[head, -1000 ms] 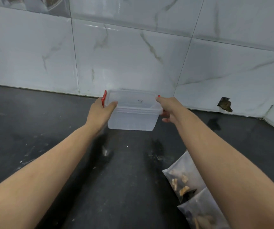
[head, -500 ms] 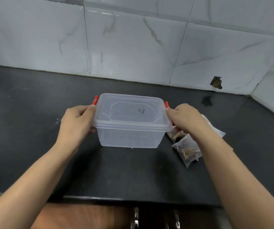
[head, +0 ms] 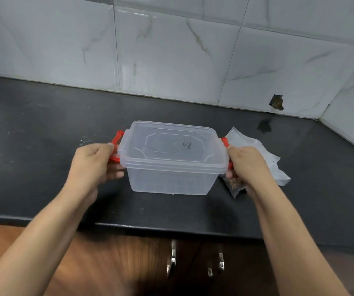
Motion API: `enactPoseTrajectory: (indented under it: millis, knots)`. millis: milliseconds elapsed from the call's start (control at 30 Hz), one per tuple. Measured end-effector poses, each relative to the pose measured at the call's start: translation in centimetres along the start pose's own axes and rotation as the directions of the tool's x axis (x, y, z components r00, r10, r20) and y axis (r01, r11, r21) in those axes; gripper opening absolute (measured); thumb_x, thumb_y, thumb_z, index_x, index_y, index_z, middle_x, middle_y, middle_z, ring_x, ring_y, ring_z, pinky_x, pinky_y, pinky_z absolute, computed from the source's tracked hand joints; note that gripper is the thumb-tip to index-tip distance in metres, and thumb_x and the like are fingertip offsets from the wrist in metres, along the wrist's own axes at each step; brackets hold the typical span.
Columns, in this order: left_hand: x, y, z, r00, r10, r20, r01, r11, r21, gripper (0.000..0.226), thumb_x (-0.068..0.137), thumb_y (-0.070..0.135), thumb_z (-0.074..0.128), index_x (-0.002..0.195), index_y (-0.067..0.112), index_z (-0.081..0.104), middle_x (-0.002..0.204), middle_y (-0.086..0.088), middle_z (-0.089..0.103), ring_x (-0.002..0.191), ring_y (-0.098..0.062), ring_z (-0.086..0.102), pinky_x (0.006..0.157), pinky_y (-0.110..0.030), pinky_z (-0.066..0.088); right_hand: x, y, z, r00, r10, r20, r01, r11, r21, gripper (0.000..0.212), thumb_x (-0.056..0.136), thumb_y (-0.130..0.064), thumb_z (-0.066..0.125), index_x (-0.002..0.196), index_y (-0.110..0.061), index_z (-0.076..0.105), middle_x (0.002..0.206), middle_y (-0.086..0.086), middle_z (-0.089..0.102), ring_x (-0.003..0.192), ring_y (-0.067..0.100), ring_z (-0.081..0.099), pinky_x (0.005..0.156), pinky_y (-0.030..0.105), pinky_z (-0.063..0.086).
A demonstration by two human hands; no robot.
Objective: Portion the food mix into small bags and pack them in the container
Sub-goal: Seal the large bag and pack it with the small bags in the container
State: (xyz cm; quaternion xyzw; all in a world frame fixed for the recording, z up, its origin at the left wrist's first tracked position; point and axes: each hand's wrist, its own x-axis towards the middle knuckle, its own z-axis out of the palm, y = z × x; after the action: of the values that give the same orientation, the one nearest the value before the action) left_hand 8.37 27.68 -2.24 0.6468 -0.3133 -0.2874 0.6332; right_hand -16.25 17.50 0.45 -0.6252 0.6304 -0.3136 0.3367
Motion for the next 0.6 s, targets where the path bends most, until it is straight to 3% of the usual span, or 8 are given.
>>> enactPoseTrajectory:
  millis: [100,167,233,300,367,433,500,600]
  knots:
    - [-0.3,-0.6,-0.5,0.988,-0.136,0.077,0.136,0.991,0.002,0.023,0.099,0.017,0.043,0.1,0.01,0.065,0.084,0.001,0.074,0.081,-0.016,0.07,0.071,-0.036,0.058,-0.1,1.0,-0.1,0.997,0.068,0.034,-0.072,0.988,0.135,0.034,0.094,-0.024,0.042,0.066,-0.01,0.054,0.044,0.001,0.054,0.031,0.009,0.044,0.038,0.021,0.03]
    - [-0.4,-0.8,-0.7,0.997,0.062,-0.051,-0.043,0.95,0.308,0.037,0.097,0.023,0.045,0.132,0.015,0.053,0.126,-0.003,0.061,0.118,-0.021,0.056,0.098,-0.041,0.046,-0.3,1.0,-0.1,0.997,0.065,0.044,-0.071,0.987,0.142,0.039,0.096,-0.029,0.043,0.063,-0.012,0.054,0.043,-0.002,0.053,0.03,0.007,0.043,0.036,0.019,0.029]
    - [-1.9,0.4,-0.3,0.9,0.433,-0.048,-0.337,0.762,0.553,0.045,0.094,0.032,0.048,0.137,0.017,0.048,0.14,-0.003,0.049,0.13,-0.017,0.041,0.105,-0.035,0.034,-0.5,1.1,-0.2,0.996,0.068,0.063,-0.077,0.985,0.152,0.043,0.097,-0.036,0.043,0.062,-0.013,0.055,0.049,-0.001,0.054,0.031,0.008,0.044,0.035,0.018,0.031]
    - [-3.7,2.0,1.3,0.762,0.622,0.181,-0.596,0.562,0.575,0.044,0.089,0.044,0.048,0.123,0.019,0.061,0.13,-0.001,0.056,0.126,-0.015,0.044,0.102,-0.032,0.034,-0.7,1.3,-0.3,0.994,0.073,0.08,-0.087,0.98,0.178,0.043,0.098,-0.039,0.043,0.066,-0.013,0.056,0.054,0.001,0.055,0.032,0.007,0.045,0.032,0.015,0.03]
    - [-5.1,2.7,3.8,0.651,0.61,0.452,-0.741,0.382,0.553,0.046,0.084,0.054,0.046,0.109,0.023,0.069,0.121,0.001,0.063,0.124,-0.018,0.05,0.103,-0.037,0.037,-0.9,1.6,-0.2,0.992,0.069,0.104,-0.09,0.973,0.213,0.043,0.099,-0.04,0.041,0.069,-0.013,0.057,0.056,0.002,0.055,0.032,0.007,0.047,0.031,0.015,0.029]
    - [-5.8,3.1,6.8,0.561,0.557,0.613,-0.808,0.207,0.552,0.049,0.079,0.059,0.047,0.103,0.024,0.072,0.117,0.001,0.067,0.122,-0.023,0.056,0.098,-0.046,0.043,-1.1,1.7,0.0,0.99,0.05,0.128,-0.08,0.969,0.236,0.045,0.099,-0.043,0.04,0.071,-0.013,0.058,0.056,0.002,0.057,0.035,0.008,0.051,0.035,0.018,0.029]
    - [-6.3,4.1,9.0,0.55,0.469,0.691,-0.809,0.095,0.58,0.044,0.081,0.057,0.051,0.104,0.024,0.07,0.114,0.003,0.068,0.111,-0.025,0.062,0.087,-0.038,0.049,-1.3,1.6,0.0,0.99,0.032,0.139,-0.064,0.971,0.232,0.047,0.099,-0.045,0.039,0.07,-0.013,0.06,0.056,0.002,0.061,0.038,0.01,0.055,0.038,0.019,0.031]
    - [-5.9,4.3,9.9,0.562,0.429,0.708,-0.795,0.041,0.606,0.031,0.092,0.049,0.049,0.107,0.024,0.058,0.112,0.006,0.064,0.098,-0.021,0.061,0.066,-0.03,0.041,-1.4,1.4,-0.4,0.991,0.002,0.136,-0.029,0.98,0.199,0.047,0.099,-0.041,0.039,0.067,-0.015,0.06,0.056,0.002,0.063,0.038,0.01,0.057,0.039,0.017,0.036]
